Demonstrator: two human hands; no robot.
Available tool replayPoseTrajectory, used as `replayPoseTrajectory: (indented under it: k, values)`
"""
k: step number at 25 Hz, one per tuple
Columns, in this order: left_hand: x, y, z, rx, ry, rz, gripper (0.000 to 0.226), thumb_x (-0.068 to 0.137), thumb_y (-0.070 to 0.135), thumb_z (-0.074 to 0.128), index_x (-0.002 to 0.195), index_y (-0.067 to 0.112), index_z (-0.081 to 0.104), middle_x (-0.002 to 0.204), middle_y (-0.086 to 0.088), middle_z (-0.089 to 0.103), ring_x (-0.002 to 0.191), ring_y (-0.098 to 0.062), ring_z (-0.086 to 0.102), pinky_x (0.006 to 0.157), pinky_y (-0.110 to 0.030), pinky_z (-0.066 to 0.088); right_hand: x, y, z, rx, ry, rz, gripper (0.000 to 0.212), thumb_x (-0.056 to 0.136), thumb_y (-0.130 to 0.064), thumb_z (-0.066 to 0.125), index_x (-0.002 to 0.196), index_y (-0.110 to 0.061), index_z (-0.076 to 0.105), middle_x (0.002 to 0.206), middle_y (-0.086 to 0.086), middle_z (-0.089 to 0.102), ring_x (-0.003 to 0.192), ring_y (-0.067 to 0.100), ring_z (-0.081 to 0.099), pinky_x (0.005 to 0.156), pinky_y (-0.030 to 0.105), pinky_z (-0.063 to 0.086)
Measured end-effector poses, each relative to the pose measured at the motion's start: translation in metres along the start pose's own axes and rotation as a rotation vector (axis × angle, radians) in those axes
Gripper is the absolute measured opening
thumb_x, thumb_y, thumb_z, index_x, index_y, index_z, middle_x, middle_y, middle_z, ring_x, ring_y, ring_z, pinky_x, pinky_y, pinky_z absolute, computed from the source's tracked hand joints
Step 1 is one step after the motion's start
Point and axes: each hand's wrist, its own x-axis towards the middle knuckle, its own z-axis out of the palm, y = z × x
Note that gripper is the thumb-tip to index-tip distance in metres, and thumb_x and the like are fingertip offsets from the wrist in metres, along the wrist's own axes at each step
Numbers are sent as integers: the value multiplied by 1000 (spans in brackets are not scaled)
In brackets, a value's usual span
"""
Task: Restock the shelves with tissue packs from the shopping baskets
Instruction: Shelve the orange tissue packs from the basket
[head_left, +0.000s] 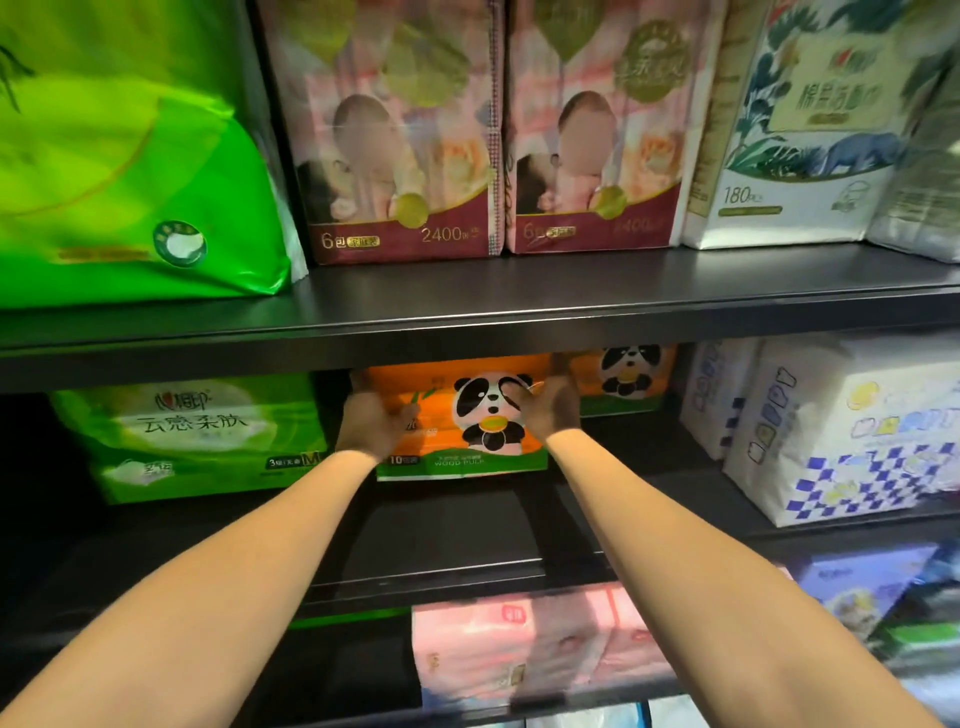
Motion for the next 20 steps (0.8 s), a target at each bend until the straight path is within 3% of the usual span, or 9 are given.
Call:
replayPoseTrajectory:
  k: [2,4,6,10,12,15,17,20]
  values:
    - [-2,1,-1,-114,-40,1,38,90,33,72,110,3,61,99,-9,68,96,-29,66,80,-36,47,13,15,8,46,17,6,37,83,-42,76,101,-17,55,102,7,61,91,25,58,80,37,51]
    - [-3,-1,4,-247,-67,-9,60,87,29,76,135,9,45,118,-4,64,110,-24,62,97,-42,49,17,20,13,103,51,-8,59,77,-50,74,116,-10,56,107,8,67,95,27,64,88,47,55]
    - [-4,0,8,-324,-71,-15,80,85,27,78,146,15,27,131,-4,57,119,-25,57,105,-47,46,16,19,13,137,37,-27,53,81,-41,76,116,-8,55,101,9,68,91,26,66,87,47,56]
    - [-5,-2,14,-359,3,-32,85,88,30,75,153,18,22,150,-11,38,137,-31,41,114,-49,35,11,16,4,122,76,-65,53,82,-34,79,121,-12,50,93,0,67,81,17,65,76,35,55]
    - [-8,-4,12,-232,22,-49,83,89,36,72,155,19,24,156,-17,25,143,-36,32,118,-50,29,3,11,2,142,130,-45,57,79,-39,81,121,-14,51,100,-2,67,86,14,64,81,35,53]
    - [-15,1,6,-366,85,-31,69,89,31,71,148,19,37,141,-8,49,128,-29,51,111,-49,40,-9,3,7,96,201,23,67,81,-46,77,131,-12,48,123,8,62,111,26,59,94,37,48]
    - [-21,6,7,-478,110,-50,72,88,21,72,148,18,32,136,-5,54,123,-25,54,110,-47,42,-12,1,11,132,192,61,67,84,-47,74,135,-11,50,130,10,61,119,30,58,97,36,45]
    - [-26,5,14,-292,39,-10,70,87,22,74,144,16,35,143,-9,49,130,-30,51,111,-46,40,-16,4,6,179,127,68,70,86,-49,71,141,-16,46,137,8,59,126,30,55,103,39,45]
